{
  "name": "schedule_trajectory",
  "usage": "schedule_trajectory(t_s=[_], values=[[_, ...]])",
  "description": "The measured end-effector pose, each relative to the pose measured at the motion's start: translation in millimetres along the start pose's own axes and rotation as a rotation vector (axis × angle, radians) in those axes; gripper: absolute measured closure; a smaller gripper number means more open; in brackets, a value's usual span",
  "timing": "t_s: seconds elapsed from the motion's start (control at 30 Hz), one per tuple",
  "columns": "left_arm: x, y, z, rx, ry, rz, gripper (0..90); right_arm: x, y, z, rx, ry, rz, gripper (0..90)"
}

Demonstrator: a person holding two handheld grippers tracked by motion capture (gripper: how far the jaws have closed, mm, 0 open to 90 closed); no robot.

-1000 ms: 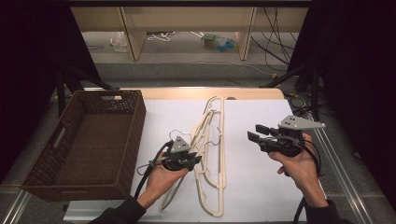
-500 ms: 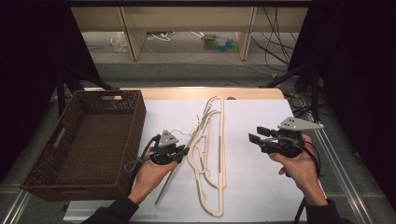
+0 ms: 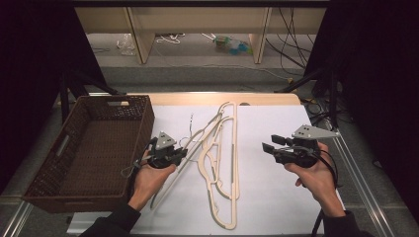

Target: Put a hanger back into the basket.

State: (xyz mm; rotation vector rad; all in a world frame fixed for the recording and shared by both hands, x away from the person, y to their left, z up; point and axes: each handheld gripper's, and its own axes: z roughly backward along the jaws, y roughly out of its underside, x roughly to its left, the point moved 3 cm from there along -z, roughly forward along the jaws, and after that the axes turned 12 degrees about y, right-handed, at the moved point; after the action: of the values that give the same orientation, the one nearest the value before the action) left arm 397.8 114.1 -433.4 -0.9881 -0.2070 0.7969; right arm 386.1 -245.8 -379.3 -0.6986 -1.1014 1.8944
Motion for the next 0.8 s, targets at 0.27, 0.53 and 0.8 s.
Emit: schedule_trajectory(t_s=[0.27, 0.53, 0.8], values=[[3.4, -1.4, 8.9, -0.038, 0.001, 0.052, 86.3, 5.4, 1.6, -3.1, 0.003, -0.02, 0.01, 52.4], [2.3, -3.2, 19.2, -0.053, 0.042, 0.073, 86.5, 7.5, 2.8, -3.8, 0.01, -0.03, 0.01, 52.4], [-6.6, -12.4, 30.7, -0.112, 0.079, 0.086, 86.5, 7.5, 3.0, -4.4, 0.016, -0.033, 0.028, 52.4]])
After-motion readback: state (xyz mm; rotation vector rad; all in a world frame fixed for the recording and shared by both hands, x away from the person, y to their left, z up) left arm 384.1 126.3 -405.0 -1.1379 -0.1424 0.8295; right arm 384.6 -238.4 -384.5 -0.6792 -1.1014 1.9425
